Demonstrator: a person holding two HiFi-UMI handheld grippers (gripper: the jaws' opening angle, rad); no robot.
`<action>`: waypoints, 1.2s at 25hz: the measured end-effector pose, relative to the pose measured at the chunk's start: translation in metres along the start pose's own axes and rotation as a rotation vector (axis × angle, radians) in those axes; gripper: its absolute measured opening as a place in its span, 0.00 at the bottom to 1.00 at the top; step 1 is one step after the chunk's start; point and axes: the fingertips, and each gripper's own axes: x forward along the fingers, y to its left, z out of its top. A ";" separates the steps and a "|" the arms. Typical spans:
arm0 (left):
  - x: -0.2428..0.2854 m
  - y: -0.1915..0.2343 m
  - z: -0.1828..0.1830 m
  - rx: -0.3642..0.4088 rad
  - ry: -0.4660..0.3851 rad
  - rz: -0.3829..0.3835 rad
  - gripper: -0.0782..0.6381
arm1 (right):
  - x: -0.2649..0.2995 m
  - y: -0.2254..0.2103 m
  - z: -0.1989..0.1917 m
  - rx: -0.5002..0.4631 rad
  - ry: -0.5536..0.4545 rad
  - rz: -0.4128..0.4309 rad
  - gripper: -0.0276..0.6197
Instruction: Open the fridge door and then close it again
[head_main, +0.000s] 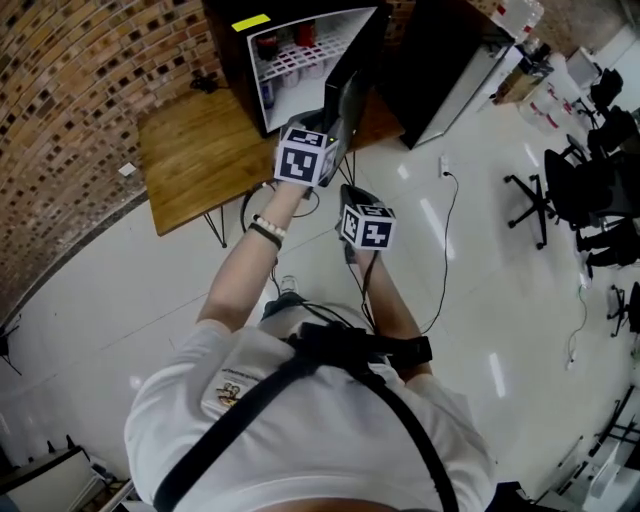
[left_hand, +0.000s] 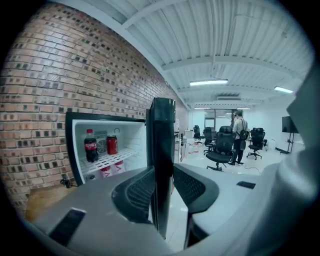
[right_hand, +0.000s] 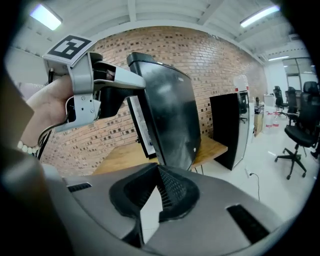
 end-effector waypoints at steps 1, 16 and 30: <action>0.002 -0.012 0.000 0.002 -0.001 -0.014 0.27 | -0.007 -0.005 0.001 -0.002 -0.008 -0.007 0.07; 0.057 -0.153 0.014 0.035 -0.015 -0.200 0.21 | -0.094 -0.106 -0.002 0.109 -0.083 -0.151 0.07; 0.112 -0.225 0.030 0.053 -0.016 -0.346 0.18 | -0.134 -0.164 0.011 0.182 -0.159 -0.301 0.07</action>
